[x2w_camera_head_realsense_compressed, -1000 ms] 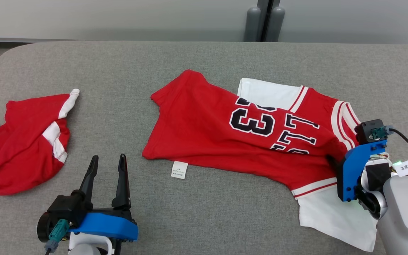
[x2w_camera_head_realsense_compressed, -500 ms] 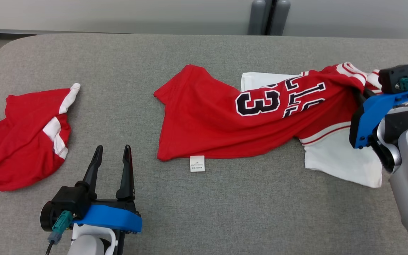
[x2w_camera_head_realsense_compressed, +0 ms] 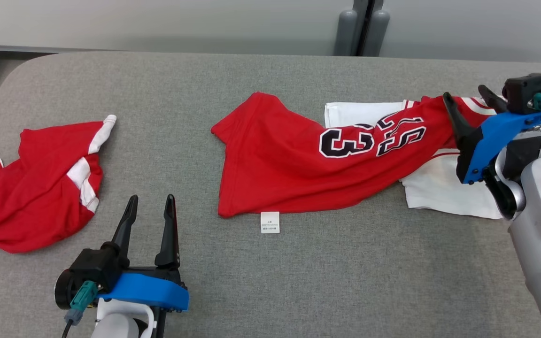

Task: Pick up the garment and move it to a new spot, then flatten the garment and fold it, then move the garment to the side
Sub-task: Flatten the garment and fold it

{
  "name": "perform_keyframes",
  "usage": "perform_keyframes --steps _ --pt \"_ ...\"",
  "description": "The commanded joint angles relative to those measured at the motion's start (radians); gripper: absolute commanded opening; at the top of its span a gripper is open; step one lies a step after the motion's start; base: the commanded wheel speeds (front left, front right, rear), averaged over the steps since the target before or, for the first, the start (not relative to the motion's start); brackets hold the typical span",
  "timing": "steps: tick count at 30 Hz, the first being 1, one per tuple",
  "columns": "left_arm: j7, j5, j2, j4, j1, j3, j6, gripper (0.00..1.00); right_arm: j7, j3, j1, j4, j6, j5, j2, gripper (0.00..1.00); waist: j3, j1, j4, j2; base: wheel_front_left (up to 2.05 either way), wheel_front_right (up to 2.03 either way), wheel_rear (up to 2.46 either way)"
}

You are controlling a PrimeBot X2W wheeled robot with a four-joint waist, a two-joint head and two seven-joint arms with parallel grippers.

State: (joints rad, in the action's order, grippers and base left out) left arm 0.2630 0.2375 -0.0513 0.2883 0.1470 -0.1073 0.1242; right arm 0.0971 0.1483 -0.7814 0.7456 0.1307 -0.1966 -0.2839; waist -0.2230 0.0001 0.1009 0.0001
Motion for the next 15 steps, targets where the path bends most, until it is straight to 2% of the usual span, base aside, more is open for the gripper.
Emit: perform_keyframes --steps 1,7,15 --pt "0.003 0.004 0.001 0.002 -0.008 0.007 0.001 1.0 -0.025 -0.006 0.025 -0.006 0.0 -0.011 0.001 1.0 0.014 -0.0001 -0.009 -0.0001 0.0 0.0 0.0" --pt "0.003 -0.006 0.001 0.006 -0.035 0.026 0.0 1.0 -0.154 -0.046 0.135 -0.085 0.0 -0.057 0.015 1.0 0.062 -0.0001 -0.032 -0.0001 0.0 0.0 0.0" --pt "0.003 -0.021 0.001 0.014 -0.082 0.055 -0.001 1.0 -0.285 -0.12 0.375 -0.276 0.0 -0.049 0.086 1.0 0.12 -0.0001 -0.074 -0.0001 0.0 0.0 0.0"
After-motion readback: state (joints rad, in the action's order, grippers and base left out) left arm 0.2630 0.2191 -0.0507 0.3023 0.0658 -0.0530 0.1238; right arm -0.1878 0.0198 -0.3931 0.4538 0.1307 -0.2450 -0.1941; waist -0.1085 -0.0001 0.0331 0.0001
